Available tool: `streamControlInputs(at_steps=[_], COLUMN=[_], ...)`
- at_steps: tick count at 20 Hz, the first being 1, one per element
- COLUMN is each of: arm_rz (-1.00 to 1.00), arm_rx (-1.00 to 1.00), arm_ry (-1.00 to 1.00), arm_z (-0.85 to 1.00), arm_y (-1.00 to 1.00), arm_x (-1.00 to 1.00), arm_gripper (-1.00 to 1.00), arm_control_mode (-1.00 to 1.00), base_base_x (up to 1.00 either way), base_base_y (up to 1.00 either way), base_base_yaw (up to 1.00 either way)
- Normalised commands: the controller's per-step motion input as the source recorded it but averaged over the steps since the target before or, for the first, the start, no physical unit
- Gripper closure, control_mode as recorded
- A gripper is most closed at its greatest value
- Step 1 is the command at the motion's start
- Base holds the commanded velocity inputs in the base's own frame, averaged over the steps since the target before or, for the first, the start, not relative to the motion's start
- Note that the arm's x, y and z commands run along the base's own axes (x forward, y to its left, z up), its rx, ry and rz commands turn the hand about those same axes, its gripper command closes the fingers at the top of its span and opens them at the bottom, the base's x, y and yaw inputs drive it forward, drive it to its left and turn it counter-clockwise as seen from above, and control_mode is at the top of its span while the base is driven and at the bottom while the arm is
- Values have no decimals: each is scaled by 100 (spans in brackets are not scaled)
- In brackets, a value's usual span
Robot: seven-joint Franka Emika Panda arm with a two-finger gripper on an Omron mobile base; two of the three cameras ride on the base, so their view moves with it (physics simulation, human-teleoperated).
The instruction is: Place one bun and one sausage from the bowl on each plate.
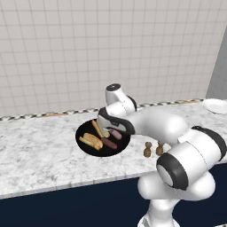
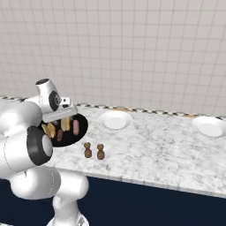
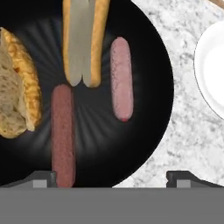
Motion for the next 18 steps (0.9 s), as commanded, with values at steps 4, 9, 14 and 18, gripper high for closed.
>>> streamControlInputs(at_steps=[4, 9, 14, 18], arm_rz=[0, -3, -1, 0], arm_rx=[-1, -3, 0, 0], arm_ry=[1, -3, -12, -12], arm_z=[-32, -48, -49, -32], arm_y=[-3, -4, -5, -13], arm_x=[41, 28, 10, 12], arm_gripper=[-100, -100, -100, -100], arm_control_mode=[-100, -100, -100, -100], base_base_x=[0, 0, 0, 0], base_base_y=[0, 0, 0, 0], base_base_yaw=[0, 0, 0, 0])
